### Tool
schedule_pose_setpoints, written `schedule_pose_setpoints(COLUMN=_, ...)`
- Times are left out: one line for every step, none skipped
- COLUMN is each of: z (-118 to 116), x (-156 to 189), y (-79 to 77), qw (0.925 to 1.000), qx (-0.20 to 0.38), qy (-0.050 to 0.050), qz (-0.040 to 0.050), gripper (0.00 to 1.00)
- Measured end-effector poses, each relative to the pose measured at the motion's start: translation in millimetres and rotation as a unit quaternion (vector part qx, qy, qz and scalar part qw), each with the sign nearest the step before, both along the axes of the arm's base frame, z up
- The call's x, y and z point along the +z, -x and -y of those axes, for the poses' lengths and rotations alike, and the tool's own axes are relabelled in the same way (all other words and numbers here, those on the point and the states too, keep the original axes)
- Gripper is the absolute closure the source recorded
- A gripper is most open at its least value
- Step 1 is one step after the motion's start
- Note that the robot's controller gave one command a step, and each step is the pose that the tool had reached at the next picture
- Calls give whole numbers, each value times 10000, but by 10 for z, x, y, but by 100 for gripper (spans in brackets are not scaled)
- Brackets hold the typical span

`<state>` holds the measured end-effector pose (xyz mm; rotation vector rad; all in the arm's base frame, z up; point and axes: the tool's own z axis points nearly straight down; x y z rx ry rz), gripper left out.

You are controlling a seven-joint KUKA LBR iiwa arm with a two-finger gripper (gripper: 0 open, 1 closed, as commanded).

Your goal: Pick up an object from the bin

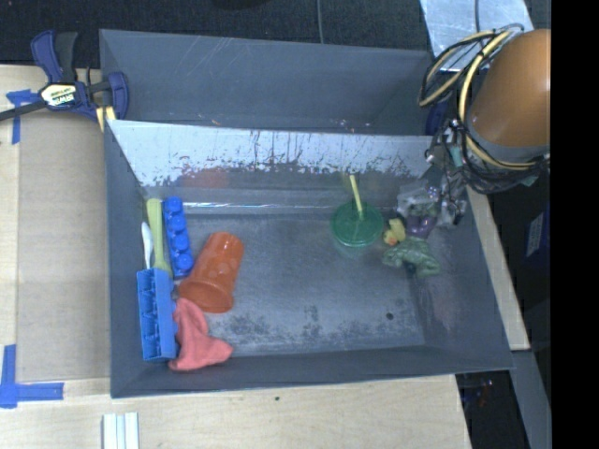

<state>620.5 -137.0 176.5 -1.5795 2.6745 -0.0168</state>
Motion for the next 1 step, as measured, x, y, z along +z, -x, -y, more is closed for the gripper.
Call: schedule_pose_setpoints(z=48, x=257, y=1, qw=10000, qx=-67, qy=-27, qz=-27, gripper=100)
